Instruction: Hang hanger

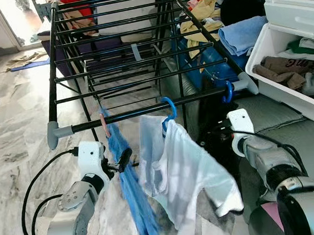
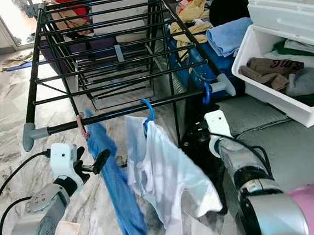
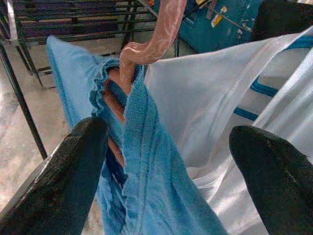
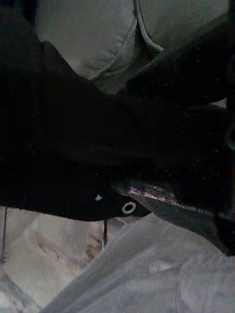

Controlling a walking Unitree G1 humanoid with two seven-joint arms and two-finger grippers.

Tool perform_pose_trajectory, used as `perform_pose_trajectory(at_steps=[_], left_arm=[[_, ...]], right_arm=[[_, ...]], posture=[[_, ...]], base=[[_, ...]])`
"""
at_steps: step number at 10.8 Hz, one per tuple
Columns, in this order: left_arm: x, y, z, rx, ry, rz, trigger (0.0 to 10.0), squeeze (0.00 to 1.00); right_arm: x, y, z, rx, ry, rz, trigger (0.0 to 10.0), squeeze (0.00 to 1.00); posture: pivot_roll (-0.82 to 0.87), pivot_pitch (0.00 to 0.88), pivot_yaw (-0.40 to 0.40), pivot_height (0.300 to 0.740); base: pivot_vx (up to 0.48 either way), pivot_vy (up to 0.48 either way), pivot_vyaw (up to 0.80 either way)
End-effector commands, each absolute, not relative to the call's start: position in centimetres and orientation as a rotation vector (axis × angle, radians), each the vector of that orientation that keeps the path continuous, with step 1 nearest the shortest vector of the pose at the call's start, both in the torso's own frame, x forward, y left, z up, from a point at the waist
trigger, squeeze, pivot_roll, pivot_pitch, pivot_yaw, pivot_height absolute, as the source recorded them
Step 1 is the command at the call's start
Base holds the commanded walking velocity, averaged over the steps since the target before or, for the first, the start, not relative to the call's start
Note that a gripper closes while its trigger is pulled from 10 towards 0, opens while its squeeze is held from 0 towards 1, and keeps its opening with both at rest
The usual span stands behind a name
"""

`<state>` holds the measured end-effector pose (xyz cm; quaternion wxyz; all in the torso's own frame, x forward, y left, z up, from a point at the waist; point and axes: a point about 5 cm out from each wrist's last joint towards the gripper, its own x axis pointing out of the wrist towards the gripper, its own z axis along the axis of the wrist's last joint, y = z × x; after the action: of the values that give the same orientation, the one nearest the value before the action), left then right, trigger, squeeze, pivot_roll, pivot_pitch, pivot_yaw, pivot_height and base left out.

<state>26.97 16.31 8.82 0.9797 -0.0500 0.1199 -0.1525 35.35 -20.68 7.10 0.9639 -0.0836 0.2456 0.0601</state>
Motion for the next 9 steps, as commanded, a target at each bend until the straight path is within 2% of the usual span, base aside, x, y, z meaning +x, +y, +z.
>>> perform_pose_trajectory(at_steps=[1, 5, 8, 9], left_arm=[[26.8, 16.7, 8.4, -0.067, 0.267, -0.271, 10.0, 0.0], [27.3, 16.5, 8.2, -0.067, 0.272, -0.248, 10.0, 0.0], [27.1, 16.3, 7.9, -0.059, 0.276, -0.242, 10.0, 0.0], [27.2, 16.3, 7.8, -0.056, 0.279, -0.235, 10.0, 0.0]], right_arm=[[35.6, -21.0, 7.9, -0.181, 0.441, 0.116, 10.0, 1.0], [34.5, -23.4, 9.4, -0.209, 0.329, 0.093, 10.0, 1.0], [32.1, -23.3, 9.5, -0.207, 0.251, 0.092, 10.0, 1.0], [30.2, -23.2, 9.5, -0.179, 0.197, 0.062, 10.0, 1.0]], posture=[[0.0, 0.039, -0.001, 0.74], [-0.02, 0.031, -0.009, 0.74], [-0.03, 0.027, -0.016, 0.74], [-0.02, 0.019, -0.021, 0.74]], base=[[0.0, 0.0, 0.0], [0.0, 0.0, 0.0], [0.0, 0.0, 0.0], [0.0, 0.0, 0.0]])
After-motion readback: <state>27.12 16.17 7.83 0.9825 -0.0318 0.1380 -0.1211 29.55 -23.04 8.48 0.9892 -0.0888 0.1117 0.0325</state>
